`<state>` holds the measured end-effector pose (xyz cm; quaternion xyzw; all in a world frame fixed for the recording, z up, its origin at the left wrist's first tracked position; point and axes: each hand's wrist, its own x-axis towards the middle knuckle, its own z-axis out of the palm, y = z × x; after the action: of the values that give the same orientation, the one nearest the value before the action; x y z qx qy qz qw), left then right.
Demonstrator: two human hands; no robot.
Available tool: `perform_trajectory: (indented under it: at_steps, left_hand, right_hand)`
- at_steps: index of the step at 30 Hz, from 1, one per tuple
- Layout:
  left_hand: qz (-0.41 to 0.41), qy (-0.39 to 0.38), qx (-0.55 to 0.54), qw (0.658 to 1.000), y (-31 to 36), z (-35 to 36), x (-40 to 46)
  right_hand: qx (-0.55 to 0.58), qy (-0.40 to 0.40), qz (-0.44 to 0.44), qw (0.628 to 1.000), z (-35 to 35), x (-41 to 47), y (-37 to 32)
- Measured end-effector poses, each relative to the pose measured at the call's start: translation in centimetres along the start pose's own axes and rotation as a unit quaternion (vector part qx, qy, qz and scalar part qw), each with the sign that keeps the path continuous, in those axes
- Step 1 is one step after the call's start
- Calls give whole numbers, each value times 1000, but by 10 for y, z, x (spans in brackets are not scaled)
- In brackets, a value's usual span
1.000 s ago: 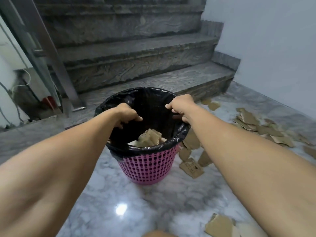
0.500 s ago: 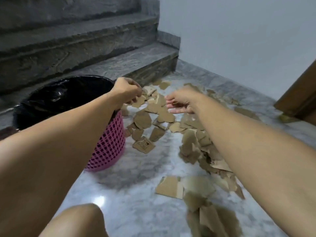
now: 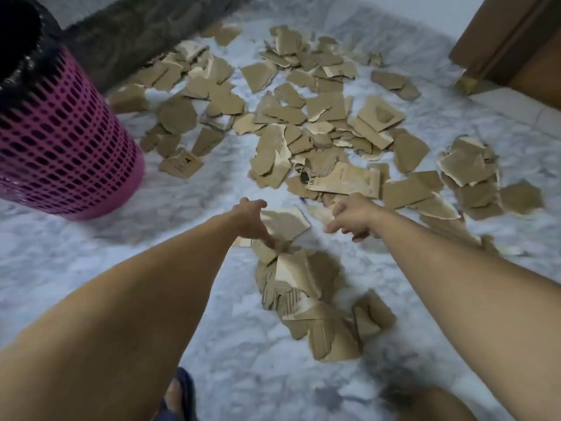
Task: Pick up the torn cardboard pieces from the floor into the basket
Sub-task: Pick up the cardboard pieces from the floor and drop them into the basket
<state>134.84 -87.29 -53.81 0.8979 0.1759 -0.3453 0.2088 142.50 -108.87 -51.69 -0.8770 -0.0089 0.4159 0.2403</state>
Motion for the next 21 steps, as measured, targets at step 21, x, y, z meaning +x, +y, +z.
perform_trajectory:
  at_steps: [21]
  left_hand:
    - [-77,213,40,973,-24,86,29]
  right_hand:
    - [-110,72,-59,990,79,26,36]
